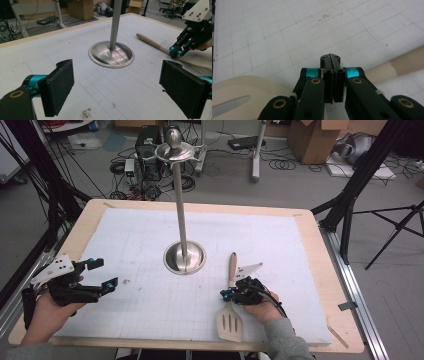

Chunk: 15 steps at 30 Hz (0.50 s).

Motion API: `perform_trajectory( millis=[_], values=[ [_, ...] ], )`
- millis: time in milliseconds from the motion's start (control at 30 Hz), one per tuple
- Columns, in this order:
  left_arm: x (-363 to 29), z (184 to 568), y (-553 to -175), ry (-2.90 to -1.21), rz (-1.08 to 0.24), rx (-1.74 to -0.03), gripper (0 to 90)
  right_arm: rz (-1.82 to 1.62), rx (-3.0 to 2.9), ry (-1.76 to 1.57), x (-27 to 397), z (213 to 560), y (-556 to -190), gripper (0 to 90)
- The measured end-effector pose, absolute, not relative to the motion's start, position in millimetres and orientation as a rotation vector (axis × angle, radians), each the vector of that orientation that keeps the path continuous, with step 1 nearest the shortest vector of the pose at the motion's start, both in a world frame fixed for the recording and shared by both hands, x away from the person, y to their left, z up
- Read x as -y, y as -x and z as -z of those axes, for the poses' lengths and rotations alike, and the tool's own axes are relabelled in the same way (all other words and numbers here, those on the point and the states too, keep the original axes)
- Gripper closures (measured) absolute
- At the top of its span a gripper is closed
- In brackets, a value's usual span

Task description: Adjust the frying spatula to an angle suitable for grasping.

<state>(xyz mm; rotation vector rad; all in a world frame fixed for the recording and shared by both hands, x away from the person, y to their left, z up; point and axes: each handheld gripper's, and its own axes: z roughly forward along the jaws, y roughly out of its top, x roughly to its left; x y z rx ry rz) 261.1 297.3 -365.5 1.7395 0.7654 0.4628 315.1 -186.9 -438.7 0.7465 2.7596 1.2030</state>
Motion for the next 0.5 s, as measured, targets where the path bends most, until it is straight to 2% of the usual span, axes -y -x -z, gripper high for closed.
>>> perform_trajectory(
  millis=[500],
  values=[
    [-294,365,-264,-1.745,-0.455,-0.755,13.0,-1.246,-2.756,-0.778,205,439,-311,90.0]
  ],
)
